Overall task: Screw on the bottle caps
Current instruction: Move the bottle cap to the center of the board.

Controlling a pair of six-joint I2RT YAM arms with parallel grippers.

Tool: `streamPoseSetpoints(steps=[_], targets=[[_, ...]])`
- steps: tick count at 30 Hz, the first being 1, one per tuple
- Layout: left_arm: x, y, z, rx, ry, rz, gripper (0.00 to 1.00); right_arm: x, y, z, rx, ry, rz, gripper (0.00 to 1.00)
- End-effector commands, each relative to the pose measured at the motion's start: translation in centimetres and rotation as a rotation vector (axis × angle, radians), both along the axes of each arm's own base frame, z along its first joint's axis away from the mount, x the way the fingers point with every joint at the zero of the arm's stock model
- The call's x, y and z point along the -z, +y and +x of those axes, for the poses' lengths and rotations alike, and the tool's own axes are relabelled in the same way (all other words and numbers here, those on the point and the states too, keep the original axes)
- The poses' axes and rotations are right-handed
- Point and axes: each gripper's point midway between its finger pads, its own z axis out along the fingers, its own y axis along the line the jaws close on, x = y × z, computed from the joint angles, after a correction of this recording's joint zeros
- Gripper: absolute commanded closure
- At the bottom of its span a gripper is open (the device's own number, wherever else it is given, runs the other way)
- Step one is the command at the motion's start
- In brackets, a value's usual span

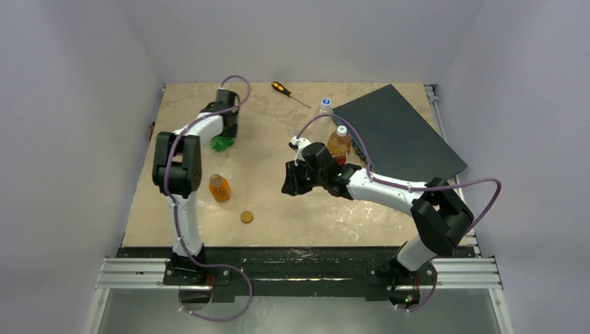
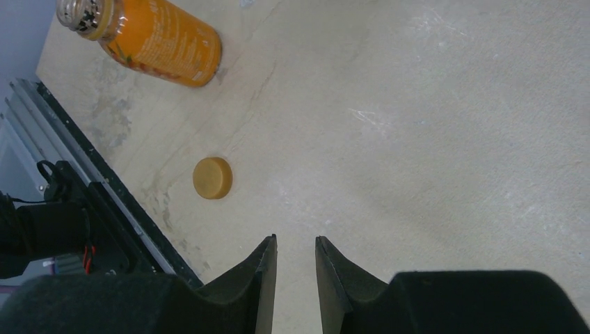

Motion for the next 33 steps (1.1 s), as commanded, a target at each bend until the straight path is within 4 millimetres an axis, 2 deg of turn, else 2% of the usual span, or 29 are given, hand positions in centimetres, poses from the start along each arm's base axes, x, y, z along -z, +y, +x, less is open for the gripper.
streamPoseSetpoints(steps=[1,4,9,13,17,19,20,24,25,27,29,30,33], targets=[[8.6,-13.2,-6.4,0.308,0.368,-0.234,1.00,-1.6,-1.1,0.5,0.051,-0.059,-0.006,0.70],[9.3,-16.7,-7.3,0.441,0.429,-0.230,1.00,-1.8,-2.2,0.9,0.116,-0.073,-0.029,0.70],[9.9,-21.3,-11.3,0.673,0.538,-0.212,1.00,-2.6,-4.7,1.5,0.250,-0.104,-0.050,0.70],[9.9,-23.2,-15.4,0.783,0.595,-0.178,1.00,-3.7,-7.0,2.4,0.371,-0.160,-0.071,0.70],[8.5,-23.8,-17.9,0.784,0.557,-0.237,1.00,-3.9,-8.4,3.7,0.450,-0.188,-0.142,0.68],[6.8,-23.3,-17.8,0.745,0.491,-0.244,1.00,-3.8,-8.1,4.7,0.467,-0.198,-0.170,0.65],[5.8,-22.6,-17.2,0.676,0.446,-0.245,1.00,-3.9,-7.8,5.4,0.478,-0.204,-0.182,0.64],[0.5,-17.6,-12.5,0.378,0.186,-0.393,1.00,-3.0,-6.3,8.6,0.509,-0.209,-0.271,0.62],[-1.1,-16.2,-11.4,0.328,0.113,-0.415,1.00,-3.0,-5.8,9.4,0.516,-0.215,-0.277,0.62],[-4.3,-14.8,-9.9,0.288,-0.011,-0.432,1.00,-2.8,-5.1,11.2,0.538,-0.236,-0.280,0.57],[-8.1,-15.2,-9.0,0.311,-0.132,-0.468,1.00,-1.8,-4.7,13.2,0.557,-0.228,-0.324,0.55],[-9.6,-15.6,-8.8,0.318,-0.184,-0.491,1.00,-2.1,-4.3,14.7,0.576,-0.231,-0.334,0.54],[-13.7,-16.7,-8.5,0.367,-0.321,-0.551,1.00,0.9,-4.0,17.9,0.598,-0.206,-0.406,0.53]])
